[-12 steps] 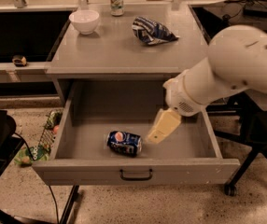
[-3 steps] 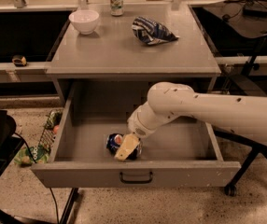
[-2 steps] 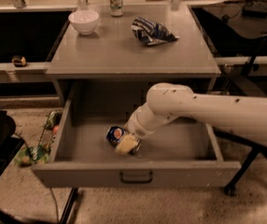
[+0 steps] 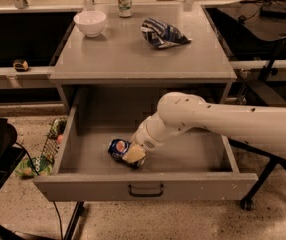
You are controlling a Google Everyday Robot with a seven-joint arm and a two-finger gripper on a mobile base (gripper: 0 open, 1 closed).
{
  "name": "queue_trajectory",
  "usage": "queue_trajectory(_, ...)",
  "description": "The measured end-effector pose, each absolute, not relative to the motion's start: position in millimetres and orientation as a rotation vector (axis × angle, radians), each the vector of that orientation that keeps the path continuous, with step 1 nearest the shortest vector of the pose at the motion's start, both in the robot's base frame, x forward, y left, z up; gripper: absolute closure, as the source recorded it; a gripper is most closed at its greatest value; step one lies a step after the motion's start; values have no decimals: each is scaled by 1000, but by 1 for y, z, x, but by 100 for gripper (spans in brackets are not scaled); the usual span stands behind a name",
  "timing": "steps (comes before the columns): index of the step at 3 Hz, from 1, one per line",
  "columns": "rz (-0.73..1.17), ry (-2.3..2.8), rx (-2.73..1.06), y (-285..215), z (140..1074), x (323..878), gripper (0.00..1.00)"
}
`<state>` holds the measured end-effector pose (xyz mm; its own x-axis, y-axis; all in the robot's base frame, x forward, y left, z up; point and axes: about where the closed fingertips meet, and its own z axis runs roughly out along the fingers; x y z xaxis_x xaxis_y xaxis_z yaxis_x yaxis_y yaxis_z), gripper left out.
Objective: Pick pepsi can from top drawer and place on counter
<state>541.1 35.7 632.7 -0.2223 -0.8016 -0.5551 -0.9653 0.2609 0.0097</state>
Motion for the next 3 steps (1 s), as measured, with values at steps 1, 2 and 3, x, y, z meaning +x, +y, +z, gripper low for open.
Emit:
queue_trajectory(1,496,2094,-1599,36,635,541,100)
queue_trajectory(2,449,2028,-1559,18,668,543,100)
queue_trajectory(3,337,1930,-1494,-17,728,543,100)
